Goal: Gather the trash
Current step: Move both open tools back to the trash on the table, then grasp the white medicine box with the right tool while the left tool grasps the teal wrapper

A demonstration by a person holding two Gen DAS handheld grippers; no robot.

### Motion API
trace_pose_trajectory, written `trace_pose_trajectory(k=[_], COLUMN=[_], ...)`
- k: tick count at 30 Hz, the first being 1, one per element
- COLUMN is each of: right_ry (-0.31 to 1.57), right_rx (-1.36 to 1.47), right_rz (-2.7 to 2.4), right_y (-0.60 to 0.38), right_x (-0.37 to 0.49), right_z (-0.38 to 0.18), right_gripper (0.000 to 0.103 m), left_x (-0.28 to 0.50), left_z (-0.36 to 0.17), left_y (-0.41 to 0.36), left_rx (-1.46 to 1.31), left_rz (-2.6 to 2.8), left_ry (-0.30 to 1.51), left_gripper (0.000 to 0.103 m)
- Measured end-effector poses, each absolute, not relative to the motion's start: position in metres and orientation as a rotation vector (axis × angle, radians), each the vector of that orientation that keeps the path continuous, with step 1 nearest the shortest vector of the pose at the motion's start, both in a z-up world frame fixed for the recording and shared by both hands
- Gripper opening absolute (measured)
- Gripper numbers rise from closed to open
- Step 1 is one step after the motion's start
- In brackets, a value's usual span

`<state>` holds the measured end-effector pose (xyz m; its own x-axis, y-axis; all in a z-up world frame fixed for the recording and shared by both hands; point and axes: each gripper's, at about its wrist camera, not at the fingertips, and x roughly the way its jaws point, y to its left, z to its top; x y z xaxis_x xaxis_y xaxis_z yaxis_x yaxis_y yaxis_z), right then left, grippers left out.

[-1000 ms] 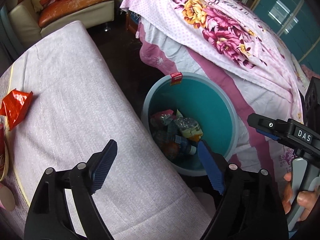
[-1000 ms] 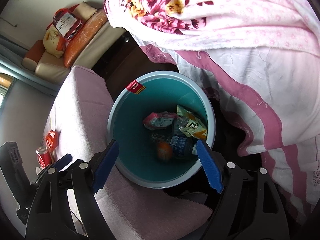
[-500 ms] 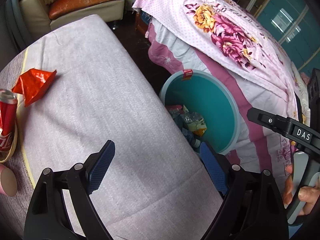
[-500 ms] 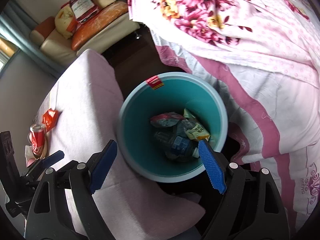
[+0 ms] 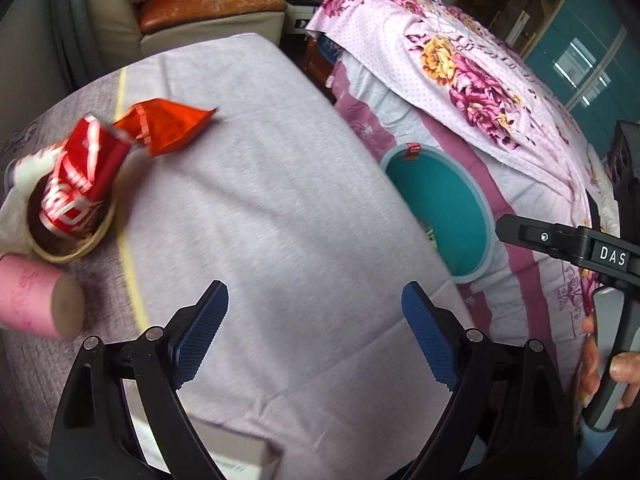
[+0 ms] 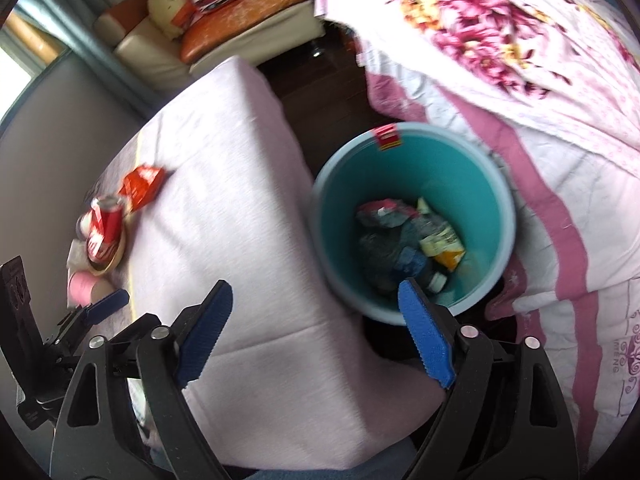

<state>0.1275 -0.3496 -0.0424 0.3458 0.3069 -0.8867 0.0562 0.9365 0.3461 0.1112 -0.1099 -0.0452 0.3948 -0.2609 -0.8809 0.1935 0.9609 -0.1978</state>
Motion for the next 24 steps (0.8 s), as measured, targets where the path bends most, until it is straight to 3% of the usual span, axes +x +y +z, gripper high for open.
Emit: trace_pose_trajectory(k=[14,24], right_ry=[1.34,1.446], right_rx=[0.04,-0.246], right_rz=[0.501,0.743], right_y=[-0.192,-0.084], right_x=[0.097,0.068], right_z=[-0.043,-0.057], right_gripper=[0.083,0.083], left_x=[0.035,-0.02], left_z=[-0.039,-0.049], left_y=[0.033,0.094], left_rx=[-0.049,-0.086], left_rz=[-0.135,-0.065], left_ry=[1.141,1.192], left_gripper=[0.092,0.092])
